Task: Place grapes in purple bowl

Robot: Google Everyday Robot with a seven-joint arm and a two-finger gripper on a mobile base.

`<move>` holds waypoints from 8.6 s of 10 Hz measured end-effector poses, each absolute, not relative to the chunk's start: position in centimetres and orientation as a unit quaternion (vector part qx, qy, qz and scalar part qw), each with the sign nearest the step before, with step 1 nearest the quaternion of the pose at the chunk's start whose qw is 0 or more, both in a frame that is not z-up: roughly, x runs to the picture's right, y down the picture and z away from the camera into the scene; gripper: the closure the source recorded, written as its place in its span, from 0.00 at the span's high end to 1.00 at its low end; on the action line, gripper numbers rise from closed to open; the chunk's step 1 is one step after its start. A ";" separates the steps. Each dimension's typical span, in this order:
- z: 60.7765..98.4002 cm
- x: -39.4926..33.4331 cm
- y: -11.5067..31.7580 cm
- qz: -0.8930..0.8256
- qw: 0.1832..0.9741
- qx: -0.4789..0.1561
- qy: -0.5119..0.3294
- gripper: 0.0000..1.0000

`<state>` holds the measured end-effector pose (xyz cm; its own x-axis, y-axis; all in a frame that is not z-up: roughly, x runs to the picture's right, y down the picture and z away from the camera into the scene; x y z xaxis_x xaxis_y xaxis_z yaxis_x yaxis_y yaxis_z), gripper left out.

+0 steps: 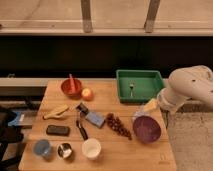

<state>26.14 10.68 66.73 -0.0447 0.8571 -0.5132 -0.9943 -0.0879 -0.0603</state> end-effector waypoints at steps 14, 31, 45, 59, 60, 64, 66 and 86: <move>66.8 26.1 10.7 0.705 0.657 -0.217 0.158 0.80; 77.2 7.0 16.3 0.486 0.787 -0.353 0.145 0.80; 82.1 9.9 17.9 0.525 0.756 -0.353 0.168 0.05; 71.4 21.6 2.4 0.665 0.712 -0.219 0.058 0.00; 71.3 22.8 2.9 0.676 0.702 -0.215 0.066 0.00; 72.8 25.6 7.0 0.715 0.653 -0.228 0.099 0.00; 72.9 26.5 9.0 0.731 0.631 -0.236 0.111 0.00; 70.2 26.5 15.4 0.775 0.561 -0.265 0.114 0.66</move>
<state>26.51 15.43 70.22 -0.2286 0.8101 -0.5398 -0.9313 -0.3435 -0.1212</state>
